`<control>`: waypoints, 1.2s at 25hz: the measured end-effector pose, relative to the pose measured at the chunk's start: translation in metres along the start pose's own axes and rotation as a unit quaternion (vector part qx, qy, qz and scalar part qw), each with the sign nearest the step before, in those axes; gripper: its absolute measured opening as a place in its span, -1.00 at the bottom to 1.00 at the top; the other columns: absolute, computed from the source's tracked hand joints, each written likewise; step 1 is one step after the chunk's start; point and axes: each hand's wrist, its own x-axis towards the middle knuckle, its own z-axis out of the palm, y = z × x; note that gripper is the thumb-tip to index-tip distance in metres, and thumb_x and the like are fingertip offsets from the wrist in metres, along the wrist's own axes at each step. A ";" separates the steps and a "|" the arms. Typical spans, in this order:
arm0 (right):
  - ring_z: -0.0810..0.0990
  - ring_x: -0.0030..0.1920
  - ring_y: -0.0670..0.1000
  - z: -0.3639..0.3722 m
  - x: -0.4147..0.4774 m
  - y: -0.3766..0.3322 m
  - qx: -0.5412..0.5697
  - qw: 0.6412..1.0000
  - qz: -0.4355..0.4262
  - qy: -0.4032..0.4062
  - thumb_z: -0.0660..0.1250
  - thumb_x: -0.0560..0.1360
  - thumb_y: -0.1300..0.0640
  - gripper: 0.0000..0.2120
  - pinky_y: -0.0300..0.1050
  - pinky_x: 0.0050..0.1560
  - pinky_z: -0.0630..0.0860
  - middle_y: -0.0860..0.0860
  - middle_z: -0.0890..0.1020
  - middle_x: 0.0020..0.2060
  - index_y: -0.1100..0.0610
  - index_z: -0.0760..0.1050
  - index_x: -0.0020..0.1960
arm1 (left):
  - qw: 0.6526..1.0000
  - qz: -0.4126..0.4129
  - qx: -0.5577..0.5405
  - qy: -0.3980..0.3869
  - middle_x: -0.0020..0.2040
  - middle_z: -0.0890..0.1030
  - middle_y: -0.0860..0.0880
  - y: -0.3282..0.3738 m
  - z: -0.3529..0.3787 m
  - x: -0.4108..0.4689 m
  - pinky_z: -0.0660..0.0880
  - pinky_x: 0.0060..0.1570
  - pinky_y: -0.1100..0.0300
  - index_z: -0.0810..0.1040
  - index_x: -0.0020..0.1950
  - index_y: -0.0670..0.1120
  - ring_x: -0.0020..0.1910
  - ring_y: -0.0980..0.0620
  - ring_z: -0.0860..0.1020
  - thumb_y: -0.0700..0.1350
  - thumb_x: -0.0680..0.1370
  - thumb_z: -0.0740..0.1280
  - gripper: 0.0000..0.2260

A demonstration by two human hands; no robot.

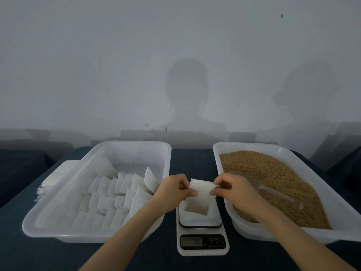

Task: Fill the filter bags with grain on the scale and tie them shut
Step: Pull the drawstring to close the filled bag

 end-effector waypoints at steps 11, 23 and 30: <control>0.52 -0.13 -0.31 0.016 0.006 0.013 -0.108 0.994 -0.004 0.009 0.44 0.42 0.06 -0.94 -0.45 -0.18 0.41 -0.21 0.59 -0.28 -0.10 0.60 -0.17 | 0.985 0.046 0.155 -0.054 -0.13 0.58 0.07 -0.016 0.009 0.006 0.46 -0.10 0.32 0.59 0.04 -0.04 -0.13 0.12 0.53 -0.02 0.52 0.40 -0.85; 0.53 -0.08 -0.24 0.017 -0.001 0.024 -0.051 0.997 0.023 0.048 0.38 0.47 0.01 -0.93 -0.35 -0.07 0.42 -0.17 0.62 -0.17 -0.07 0.61 -0.06 | 0.995 0.053 0.080 0.006 -0.23 0.54 0.23 -0.024 0.012 0.003 0.41 -0.19 0.53 0.61 -0.04 0.01 -0.20 0.32 0.53 -0.02 0.52 0.41 -0.93; 0.52 -0.08 -0.30 0.018 0.000 0.025 -0.052 0.998 0.012 0.045 0.37 0.47 -0.01 -0.95 -0.39 -0.14 0.38 -0.22 0.62 -0.21 -0.17 0.58 -0.11 | 0.996 0.037 0.084 0.005 -0.23 0.54 0.24 -0.026 0.014 0.005 0.41 -0.18 0.52 0.61 -0.01 0.03 -0.19 0.31 0.53 0.01 0.51 0.41 -0.90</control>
